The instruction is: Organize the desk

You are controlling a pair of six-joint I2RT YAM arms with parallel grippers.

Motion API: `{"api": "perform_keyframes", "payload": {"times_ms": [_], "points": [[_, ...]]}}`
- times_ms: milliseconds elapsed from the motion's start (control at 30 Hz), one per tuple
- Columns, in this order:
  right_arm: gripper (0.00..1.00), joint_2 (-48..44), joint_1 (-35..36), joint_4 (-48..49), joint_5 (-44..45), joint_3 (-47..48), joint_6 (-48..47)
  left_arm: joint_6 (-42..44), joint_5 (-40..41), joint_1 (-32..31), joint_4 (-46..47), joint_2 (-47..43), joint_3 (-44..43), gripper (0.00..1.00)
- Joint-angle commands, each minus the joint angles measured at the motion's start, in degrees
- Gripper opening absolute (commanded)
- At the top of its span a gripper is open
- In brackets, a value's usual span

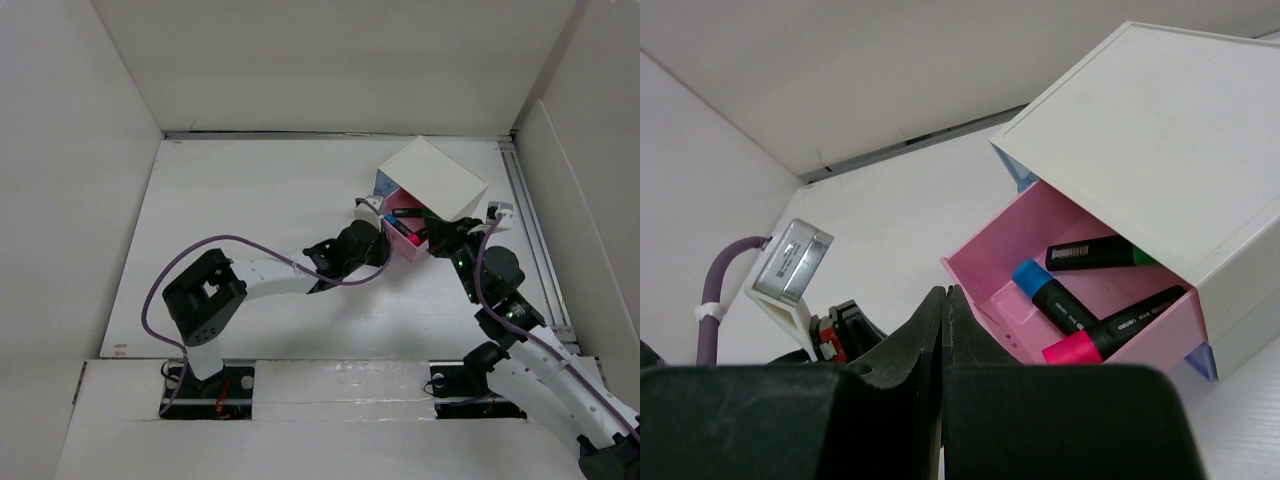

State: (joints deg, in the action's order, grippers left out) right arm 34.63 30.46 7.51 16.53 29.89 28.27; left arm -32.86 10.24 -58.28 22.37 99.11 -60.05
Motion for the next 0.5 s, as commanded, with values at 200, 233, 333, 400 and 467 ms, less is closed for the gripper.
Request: {"api": "perform_keyframes", "payload": {"times_ms": [200,233,333,400,467], "points": [[0.0,0.61,0.39,2.16,-0.27,0.87,-0.5,2.89,-2.77,0.1,1.27,3.28,-9.2,0.0],[0.0,0.61,0.39,2.16,-0.19,0.87,-0.41,3.07,-2.77,0.1,0.92,4.24,-9.81,0.0],[0.0,0.52,0.39,2.16,-0.1,0.87,-0.41,3.77,-2.51,0.1,0.13,5.82,-12.19,0.0],[0.0,0.44,0.39,2.16,-0.1,0.78,-0.41,4.29,-2.15,0.1,-0.31,6.27,-13.51,0.0],[0.0,0.44,0.39,2.16,-0.18,0.78,-0.41,4.73,-1.98,0.1,-0.22,6.71,-14.56,0.0]]}}
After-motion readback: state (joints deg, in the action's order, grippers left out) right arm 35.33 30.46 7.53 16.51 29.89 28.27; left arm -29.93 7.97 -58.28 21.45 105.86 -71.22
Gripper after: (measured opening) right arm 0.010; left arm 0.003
